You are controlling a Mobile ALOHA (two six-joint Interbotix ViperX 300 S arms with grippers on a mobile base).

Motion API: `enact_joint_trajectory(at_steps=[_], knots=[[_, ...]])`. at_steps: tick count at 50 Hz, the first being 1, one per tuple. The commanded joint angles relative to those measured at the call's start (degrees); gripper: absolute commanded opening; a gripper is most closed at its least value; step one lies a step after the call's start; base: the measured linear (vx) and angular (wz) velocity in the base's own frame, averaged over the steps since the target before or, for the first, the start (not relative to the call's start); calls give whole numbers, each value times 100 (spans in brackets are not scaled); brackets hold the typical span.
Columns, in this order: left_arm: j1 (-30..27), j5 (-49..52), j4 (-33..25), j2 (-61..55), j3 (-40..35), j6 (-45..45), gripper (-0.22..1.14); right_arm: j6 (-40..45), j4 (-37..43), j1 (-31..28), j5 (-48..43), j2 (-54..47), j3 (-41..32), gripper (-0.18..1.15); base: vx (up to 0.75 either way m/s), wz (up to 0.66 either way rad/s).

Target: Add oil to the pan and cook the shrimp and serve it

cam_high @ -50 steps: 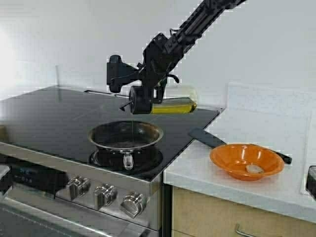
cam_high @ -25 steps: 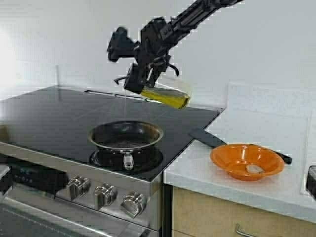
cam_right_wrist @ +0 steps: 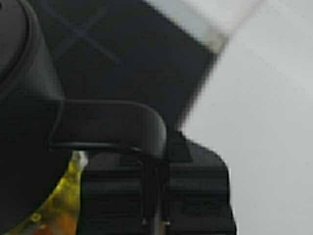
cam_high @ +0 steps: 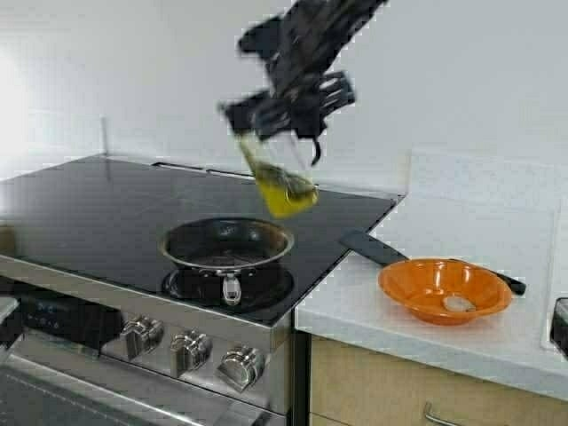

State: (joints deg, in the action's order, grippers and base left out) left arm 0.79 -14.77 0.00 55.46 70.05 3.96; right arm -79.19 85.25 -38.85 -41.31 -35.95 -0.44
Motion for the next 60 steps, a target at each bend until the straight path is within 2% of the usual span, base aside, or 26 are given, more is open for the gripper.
enact_joint_trajectory(at_steps=[1, 10, 19, 30, 38, 47, 60], knots=[[0, -26, -9, -35, -53, 0, 3, 1582, -932, 343, 220, 1143, 747, 8, 0, 0], [-9, -26, -9, -26, -53, 0, 3, 3595, -2470, 712, 967, 2030, 1635, 8, 0, 0], [0, -26, -9, -44, -44, -9, 3, 4588, -3454, 949, 1283, 2540, 2232, 8, 0, 0], [-9, -26, -9, -70, -44, -9, 3, 4764, -3797, 1635, 1538, 3366, 2777, 8, 0, 0], [0, -26, -9, -70, -35, -9, 3, 4755, -4017, 2417, 2065, 3832, 2856, 8, 0, 0], [0, -26, -9, -79, -18, -9, 3, 4764, -4333, 3551, 2452, 3937, 2672, 8, 0, 0], [0, -26, -9, -70, -9, -35, 3, 4799, -4359, 4755, 2197, 3410, 2127, 8, 0, 0]])
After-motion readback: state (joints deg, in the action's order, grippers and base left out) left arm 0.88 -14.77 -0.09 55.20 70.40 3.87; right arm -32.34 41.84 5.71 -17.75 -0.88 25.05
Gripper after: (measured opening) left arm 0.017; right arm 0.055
